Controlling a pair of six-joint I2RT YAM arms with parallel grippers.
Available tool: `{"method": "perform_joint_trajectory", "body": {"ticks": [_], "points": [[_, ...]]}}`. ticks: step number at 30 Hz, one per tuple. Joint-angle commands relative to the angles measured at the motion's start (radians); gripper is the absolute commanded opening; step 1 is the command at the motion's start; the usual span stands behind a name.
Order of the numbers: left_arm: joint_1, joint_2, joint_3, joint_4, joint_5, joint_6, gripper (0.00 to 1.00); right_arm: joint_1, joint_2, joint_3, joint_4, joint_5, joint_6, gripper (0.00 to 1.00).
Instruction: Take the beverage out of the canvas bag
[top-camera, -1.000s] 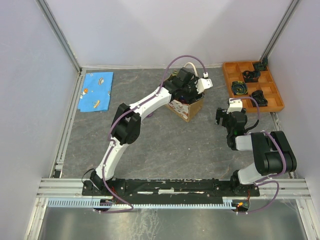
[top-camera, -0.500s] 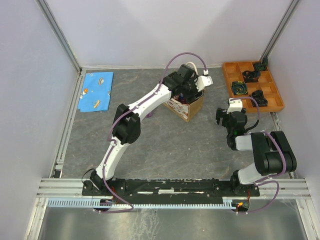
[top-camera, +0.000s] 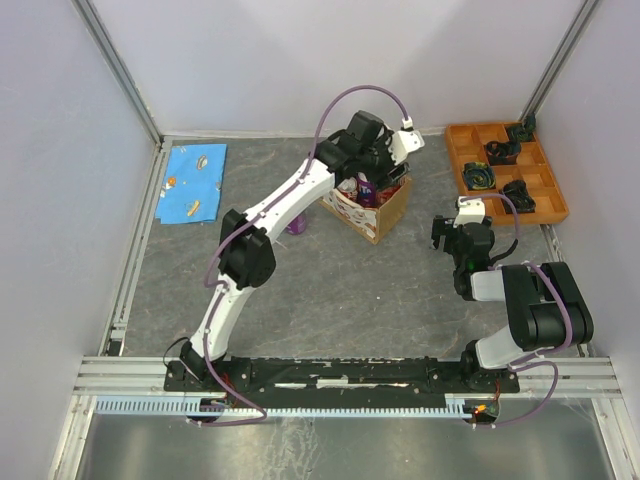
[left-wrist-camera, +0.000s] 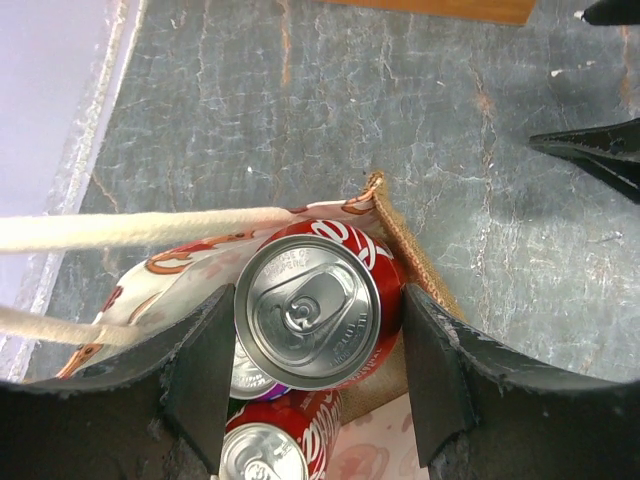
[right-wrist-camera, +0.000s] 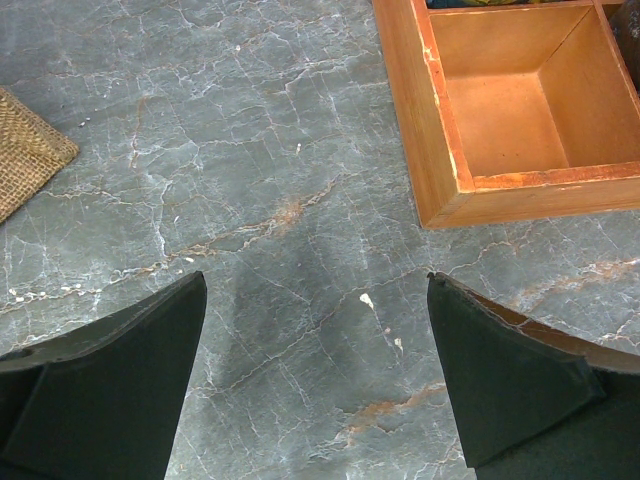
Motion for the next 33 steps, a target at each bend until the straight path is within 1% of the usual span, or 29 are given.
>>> {"method": "perform_joint_trajectory", "body": {"ticks": [1,9,19,25,33], "points": [[0.039,-0.171,0.075,0.107,-0.031,-0.038,0.03,-0.001,-0.002,0.028,0.034,0.003,0.002,0.99],[0.063,-0.288,0.064,0.07,-0.113,-0.031,0.03,-0.001,-0.003,0.028,0.034,0.003,0.001,0.99],[0.084,-0.49,-0.074,0.086,-0.238,-0.048,0.03,-0.002,-0.002,0.027,0.036,0.003,0.001,0.99],[0.085,-0.638,-0.3,0.1,-0.338,-0.091,0.03,-0.001,-0.002,0.028,0.036,0.003,0.0,0.99],[0.084,-0.865,-0.661,0.195,-0.453,-0.178,0.03,-0.001,-0.002,0.028,0.036,0.002,-0.001,0.99]]}}
